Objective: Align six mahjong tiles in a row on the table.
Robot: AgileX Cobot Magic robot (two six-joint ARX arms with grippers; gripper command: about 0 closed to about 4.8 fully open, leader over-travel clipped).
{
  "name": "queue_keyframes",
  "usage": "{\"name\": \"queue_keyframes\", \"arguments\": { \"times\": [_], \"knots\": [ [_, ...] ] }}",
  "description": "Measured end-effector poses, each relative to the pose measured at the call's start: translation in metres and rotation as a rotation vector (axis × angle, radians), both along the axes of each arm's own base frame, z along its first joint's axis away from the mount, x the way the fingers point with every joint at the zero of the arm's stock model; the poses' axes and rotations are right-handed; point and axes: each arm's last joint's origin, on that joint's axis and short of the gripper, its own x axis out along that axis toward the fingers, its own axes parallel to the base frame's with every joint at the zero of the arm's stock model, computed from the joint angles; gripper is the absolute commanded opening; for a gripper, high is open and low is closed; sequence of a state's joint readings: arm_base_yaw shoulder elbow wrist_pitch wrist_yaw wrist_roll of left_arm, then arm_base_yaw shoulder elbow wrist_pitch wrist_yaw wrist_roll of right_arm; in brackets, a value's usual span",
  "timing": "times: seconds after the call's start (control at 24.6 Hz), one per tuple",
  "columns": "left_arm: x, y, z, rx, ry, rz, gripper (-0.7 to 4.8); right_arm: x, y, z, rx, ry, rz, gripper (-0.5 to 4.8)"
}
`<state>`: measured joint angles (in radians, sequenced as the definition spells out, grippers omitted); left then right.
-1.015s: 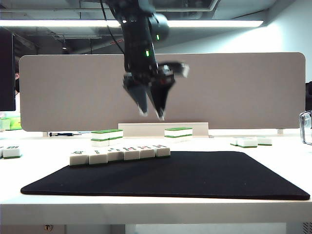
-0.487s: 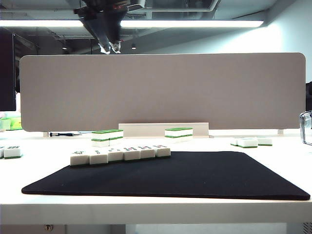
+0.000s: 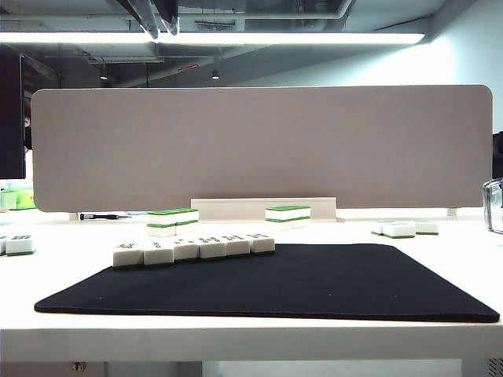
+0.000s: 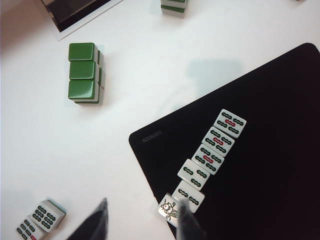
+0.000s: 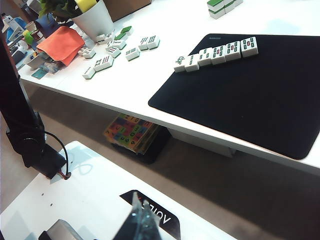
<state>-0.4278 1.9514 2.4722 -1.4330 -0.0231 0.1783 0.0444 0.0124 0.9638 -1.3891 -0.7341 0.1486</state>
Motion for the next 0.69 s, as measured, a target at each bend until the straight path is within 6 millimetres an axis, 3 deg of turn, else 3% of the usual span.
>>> {"name": "queue_keyframes", "arguments": {
  "times": [0.2,0.28,0.32,0.49,0.69],
  "knots": [
    [-0.007,0.003,0.008,-0.062,0.001,0.072,1.74,0.000,0.000,0.000,0.000,0.000,0.000,-0.01],
    [-0.021,0.009,0.022,-0.152,-0.008,0.158,1.74,0.000,0.000,0.000,0.000,0.000,0.000,-0.01],
    [-0.036,0.016,0.035,-0.196,-0.033,0.161,1.74,0.000,0.000,0.000,0.000,0.000,0.000,-0.01],
    [-0.062,0.027,0.056,-0.253,-0.086,0.142,1.74,0.000,0.000,0.000,0.000,0.000,0.000,-0.01],
    [-0.077,0.034,0.068,-0.259,-0.139,0.156,1.74,0.000,0.000,0.000,0.000,0.000,0.000,-0.01]
  ]
}}
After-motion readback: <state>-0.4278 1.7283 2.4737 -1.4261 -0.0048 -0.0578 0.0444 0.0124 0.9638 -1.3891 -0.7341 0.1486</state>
